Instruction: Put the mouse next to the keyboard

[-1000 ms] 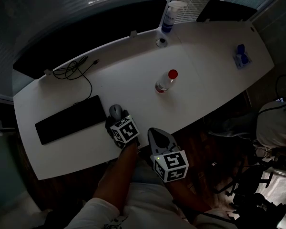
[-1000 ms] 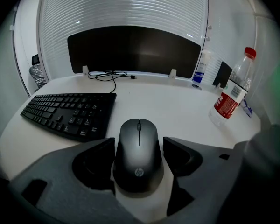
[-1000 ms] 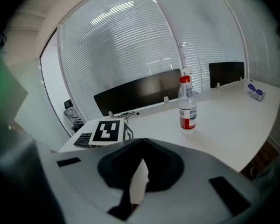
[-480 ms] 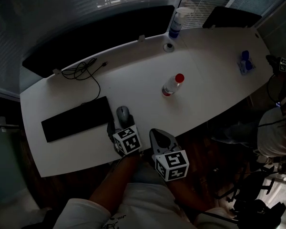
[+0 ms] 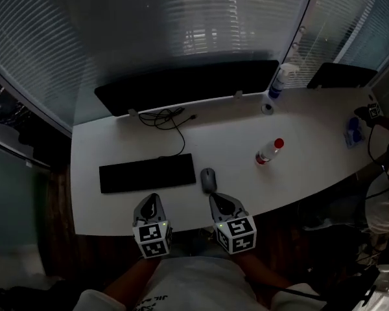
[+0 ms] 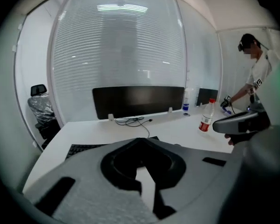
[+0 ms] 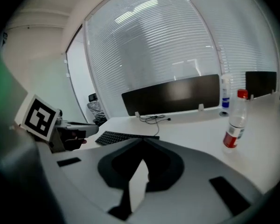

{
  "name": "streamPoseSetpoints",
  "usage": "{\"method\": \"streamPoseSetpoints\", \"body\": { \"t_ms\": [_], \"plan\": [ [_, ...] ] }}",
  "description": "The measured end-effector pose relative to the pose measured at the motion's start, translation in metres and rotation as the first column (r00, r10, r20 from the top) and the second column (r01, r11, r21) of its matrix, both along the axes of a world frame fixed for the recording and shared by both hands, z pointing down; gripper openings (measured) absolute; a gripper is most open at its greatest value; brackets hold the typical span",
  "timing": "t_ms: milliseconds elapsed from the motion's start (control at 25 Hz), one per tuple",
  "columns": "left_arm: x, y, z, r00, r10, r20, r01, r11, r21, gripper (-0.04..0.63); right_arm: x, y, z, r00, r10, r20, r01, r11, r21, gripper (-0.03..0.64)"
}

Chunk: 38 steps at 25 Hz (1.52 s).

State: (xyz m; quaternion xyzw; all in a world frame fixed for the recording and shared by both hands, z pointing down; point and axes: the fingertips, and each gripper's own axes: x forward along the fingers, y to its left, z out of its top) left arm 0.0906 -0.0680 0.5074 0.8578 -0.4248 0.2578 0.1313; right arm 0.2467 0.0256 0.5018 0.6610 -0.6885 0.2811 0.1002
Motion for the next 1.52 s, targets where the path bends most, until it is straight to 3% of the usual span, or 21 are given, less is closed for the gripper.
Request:
{"method": "streamPoseSetpoints", "body": {
  "t_ms": [200, 480, 720, 1520],
  "plan": [
    [-0.1, 0.004, -0.027, 0.979, -0.183, -0.09, 0.183, 0.983, -0.007, 0.006, -0.081, -0.035, -0.025, 0.988, -0.153, -0.001, 0.153, 0.987, 0.045, 0.003],
    [-0.168, 0.005, -0.038, 0.959, -0.254, -0.127, 0.26, 0.965, 0.027, 0.006, -0.173, -0.059, -0.03, 0.962, -0.273, 0.021, 0.272, 0.961, 0.047, 0.003],
    [-0.176, 0.003, -0.031, 0.954, -0.257, -0.153, 0.258, 0.966, -0.017, 0.006, -0.195, -0.066, -0.03, 0.956, -0.292, 0.02, 0.291, 0.956, 0.036, 0.003],
    [-0.181, -0.002, -0.03, 0.956, -0.251, -0.15, 0.251, 0.968, -0.024, 0.006, -0.194, -0.068, -0.029, 0.958, -0.283, 0.033, 0.282, 0.959, 0.032, 0.003]
  ]
}}
